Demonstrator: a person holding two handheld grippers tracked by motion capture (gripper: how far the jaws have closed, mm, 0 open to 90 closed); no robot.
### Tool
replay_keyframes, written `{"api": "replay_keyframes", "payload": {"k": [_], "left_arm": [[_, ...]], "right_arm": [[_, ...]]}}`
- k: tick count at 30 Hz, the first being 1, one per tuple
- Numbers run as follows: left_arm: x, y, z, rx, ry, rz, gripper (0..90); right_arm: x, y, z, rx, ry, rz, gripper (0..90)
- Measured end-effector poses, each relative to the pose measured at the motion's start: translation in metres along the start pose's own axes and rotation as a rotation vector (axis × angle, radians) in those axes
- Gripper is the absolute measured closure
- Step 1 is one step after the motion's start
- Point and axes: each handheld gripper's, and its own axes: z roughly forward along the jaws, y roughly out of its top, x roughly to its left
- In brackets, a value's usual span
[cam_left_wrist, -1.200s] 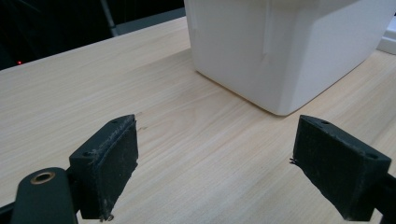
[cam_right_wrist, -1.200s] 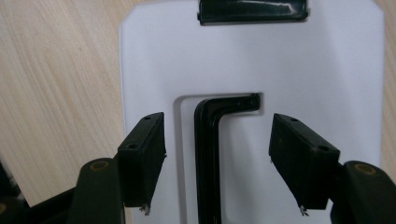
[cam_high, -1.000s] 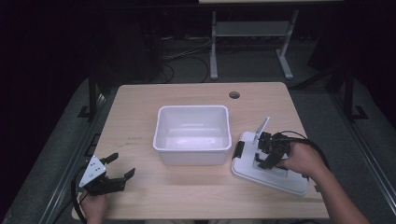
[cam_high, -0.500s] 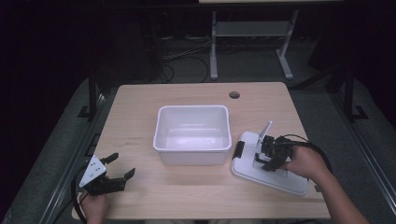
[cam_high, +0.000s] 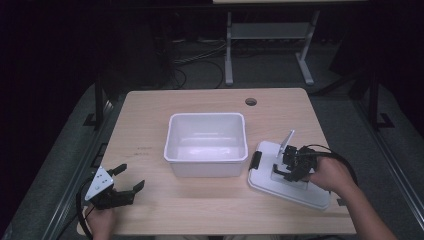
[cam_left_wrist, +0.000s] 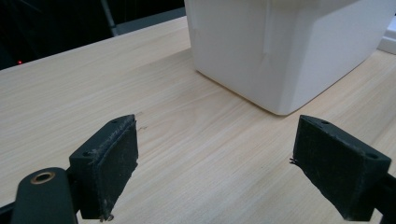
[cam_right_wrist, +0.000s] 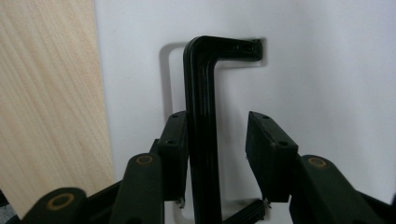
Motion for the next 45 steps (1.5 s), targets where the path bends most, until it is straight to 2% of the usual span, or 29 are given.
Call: {"api": "replay_keyframes", "payload": {"k": [19, 26, 29, 45], "left_arm": [[0.000, 0.000, 0.000, 0.001, 0.000, 0.000, 13.5], [0.001, 0.000, -0.001, 0.001, 0.000, 0.002, 13.5], [0.001, 0.000, -0.001, -0.001, 0.000, 0.001, 13.5], [0.001, 0.000, 0.000, 0.000, 0.001, 0.000, 13.5]], "right_arm": [[-0.004, 0.000, -0.012, -0.022, -0.029, 0.010, 70.0], [-0.007, 0.003, -0.014, -0.007, -0.045, -0.002, 73.0], [-0.009, 0.003, -0.015, -0.006, -0.050, 0.008, 73.9], [-0.015, 0.001, -0.014, 0.005, -0.050, 0.010, 78.2]]}}
